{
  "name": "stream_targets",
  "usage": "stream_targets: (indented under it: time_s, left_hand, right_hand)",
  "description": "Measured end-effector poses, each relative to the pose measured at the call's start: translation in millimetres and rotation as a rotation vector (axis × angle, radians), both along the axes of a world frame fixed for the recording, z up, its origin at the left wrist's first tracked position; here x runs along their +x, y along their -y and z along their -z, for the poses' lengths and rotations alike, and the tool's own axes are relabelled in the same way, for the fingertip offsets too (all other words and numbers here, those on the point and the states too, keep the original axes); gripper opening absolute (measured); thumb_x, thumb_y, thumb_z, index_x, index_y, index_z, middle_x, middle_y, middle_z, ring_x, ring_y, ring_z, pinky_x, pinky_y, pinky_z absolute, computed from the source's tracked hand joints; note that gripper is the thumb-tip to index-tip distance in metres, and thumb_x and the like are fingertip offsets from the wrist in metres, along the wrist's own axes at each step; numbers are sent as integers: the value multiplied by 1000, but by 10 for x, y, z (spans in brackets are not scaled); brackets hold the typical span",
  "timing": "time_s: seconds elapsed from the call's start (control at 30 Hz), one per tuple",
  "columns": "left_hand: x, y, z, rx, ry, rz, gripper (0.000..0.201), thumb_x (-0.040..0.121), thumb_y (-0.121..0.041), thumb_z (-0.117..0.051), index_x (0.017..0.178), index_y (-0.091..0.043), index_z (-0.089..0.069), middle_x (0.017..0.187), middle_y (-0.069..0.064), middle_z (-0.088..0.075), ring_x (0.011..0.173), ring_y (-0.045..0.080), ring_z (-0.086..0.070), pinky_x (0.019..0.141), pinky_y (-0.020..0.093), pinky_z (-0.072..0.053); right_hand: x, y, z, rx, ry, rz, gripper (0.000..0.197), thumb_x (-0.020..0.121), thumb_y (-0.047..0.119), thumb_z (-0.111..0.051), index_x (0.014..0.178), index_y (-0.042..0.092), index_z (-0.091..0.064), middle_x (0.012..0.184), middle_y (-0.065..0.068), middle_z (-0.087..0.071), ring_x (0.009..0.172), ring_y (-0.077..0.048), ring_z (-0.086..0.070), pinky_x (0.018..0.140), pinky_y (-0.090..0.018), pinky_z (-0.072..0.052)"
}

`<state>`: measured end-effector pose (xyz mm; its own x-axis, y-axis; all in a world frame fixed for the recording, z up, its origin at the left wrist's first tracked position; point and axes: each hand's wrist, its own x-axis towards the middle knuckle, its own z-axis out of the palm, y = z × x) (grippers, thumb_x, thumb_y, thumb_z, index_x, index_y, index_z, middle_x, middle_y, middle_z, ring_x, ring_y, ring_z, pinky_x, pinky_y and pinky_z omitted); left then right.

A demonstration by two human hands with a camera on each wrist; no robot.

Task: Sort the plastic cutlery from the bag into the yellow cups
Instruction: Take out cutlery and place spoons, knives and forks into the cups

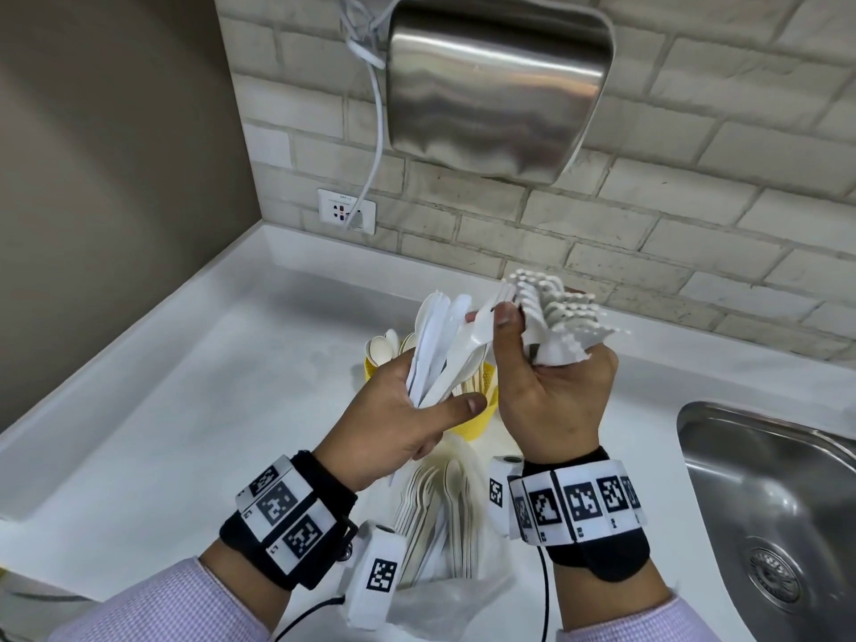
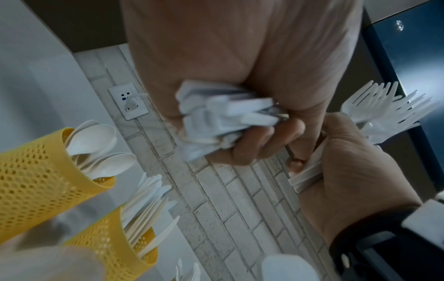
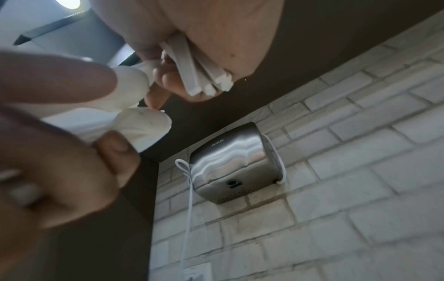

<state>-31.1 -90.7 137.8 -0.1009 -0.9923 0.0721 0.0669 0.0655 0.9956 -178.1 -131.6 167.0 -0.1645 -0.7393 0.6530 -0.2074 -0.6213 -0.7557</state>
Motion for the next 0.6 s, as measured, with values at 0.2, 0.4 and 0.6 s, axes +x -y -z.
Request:
stream_targets:
  time_s: [0.2, 0.4, 0.6]
  left_hand:
    - [-12, -9, 26, -48, -4, -29, 22, 89, -3, -76, 97, -20, -64, 62, -18, -61, 48, -2, -53, 51, 8, -40]
    - [-7, -60, -19, -53, -14, -77, 10, 89, -9, -75, 91, -1, -70, 63, -12, -62, 45, 0, -49, 50, 9, -39]
    - [7, -70, -39, -31, -33, -85, 42, 87, -31, -79, 85, 8, -64, 59, 9, -46, 53, 22, -36, 54, 33, -33]
  right_hand:
    - [57, -49, -312, 185, 632, -45, 9, 105, 9, -50, 101, 13, -58, 88, -18, -78, 64, -35, -69, 58, -35, -57]
    - [-113, 89, -279, 418, 1031, -173, 15, 105, 20, -54, 92, 14, -58, 71, -3, -65, 59, -18, -63, 58, -28, -53]
    - [-136, 149, -203, 420, 1046, -185, 16, 100, 4, -58, 89, 15, -54, 66, 3, -52, 46, -11, -46, 45, -22, -40]
